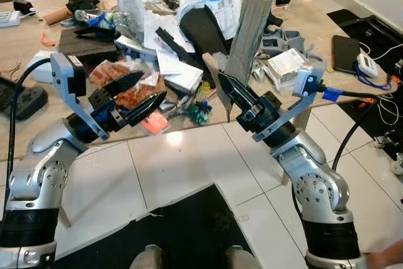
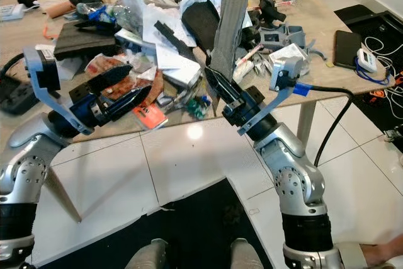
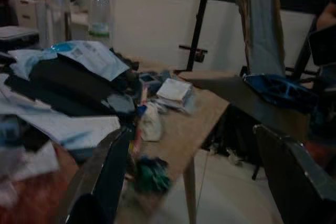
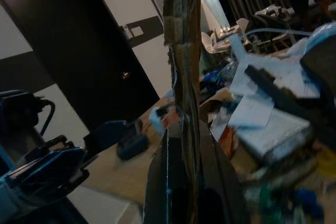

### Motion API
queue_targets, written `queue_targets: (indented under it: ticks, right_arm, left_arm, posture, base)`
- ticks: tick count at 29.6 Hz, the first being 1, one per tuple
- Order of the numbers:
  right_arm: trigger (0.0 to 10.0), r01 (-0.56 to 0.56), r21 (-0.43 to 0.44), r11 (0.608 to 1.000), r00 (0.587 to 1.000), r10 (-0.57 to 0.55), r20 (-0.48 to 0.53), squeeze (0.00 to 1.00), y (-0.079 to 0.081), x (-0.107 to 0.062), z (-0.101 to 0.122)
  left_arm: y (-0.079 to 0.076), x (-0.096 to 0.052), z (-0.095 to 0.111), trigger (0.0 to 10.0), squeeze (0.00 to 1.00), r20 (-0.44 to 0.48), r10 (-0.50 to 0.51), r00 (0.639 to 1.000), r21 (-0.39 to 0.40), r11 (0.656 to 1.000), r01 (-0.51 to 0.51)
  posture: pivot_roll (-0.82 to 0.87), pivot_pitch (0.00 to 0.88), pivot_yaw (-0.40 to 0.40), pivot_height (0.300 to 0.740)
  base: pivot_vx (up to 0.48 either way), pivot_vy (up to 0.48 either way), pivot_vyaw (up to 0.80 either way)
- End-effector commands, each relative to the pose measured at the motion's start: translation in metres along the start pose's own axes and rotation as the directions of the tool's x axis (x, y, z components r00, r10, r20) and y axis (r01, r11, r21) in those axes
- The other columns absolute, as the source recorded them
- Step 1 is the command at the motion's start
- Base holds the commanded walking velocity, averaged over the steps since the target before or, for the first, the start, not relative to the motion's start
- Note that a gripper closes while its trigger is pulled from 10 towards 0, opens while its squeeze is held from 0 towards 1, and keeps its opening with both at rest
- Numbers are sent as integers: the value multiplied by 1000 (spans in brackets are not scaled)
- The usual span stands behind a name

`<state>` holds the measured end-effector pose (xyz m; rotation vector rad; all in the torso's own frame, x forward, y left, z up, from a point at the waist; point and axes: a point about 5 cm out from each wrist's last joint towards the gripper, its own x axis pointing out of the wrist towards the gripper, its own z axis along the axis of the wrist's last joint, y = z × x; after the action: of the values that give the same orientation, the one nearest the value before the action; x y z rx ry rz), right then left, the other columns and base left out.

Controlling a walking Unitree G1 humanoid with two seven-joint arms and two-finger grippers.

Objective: Picking trash to rubbish bin

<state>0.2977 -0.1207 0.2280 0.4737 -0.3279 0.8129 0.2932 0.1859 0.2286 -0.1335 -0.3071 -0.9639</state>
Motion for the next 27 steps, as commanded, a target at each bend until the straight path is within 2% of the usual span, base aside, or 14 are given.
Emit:
queue_targets:
  ticks: [1,8,12,27]
  right_arm:
    - [10000,48,-8,999,999,-49,-24,0,-8,-6,-6]
    - [10000,128,-34,991,989,-130,-73,0,-20,-11,-20]
    - [10000,177,-50,983,975,-182,-128,0,-27,-14,-36]
    - [10000,211,-50,976,964,-216,-155,0,-31,-15,-49]
  left_arm:
    - [-4,-1,-10,10000,0,-38,-14,999,-22,1000,13]
    - [-11,2,-19,10000,0,-55,-27,998,-38,999,25]
    - [-15,4,-24,10000,0,-68,-40,997,-49,998,37]
    - [-26,13,-32,10000,0,-72,-84,994,-71,994,78]
  posture:
    - [-29,150,39,740]
    - [-24,150,36,740]
    - [-20,150,33,740]
    - [-14,148,35,740]
  base:
    - [-322,0,0]
    - [-324,0,0]
    - [-329,0,0]
    - [-332,0,0]
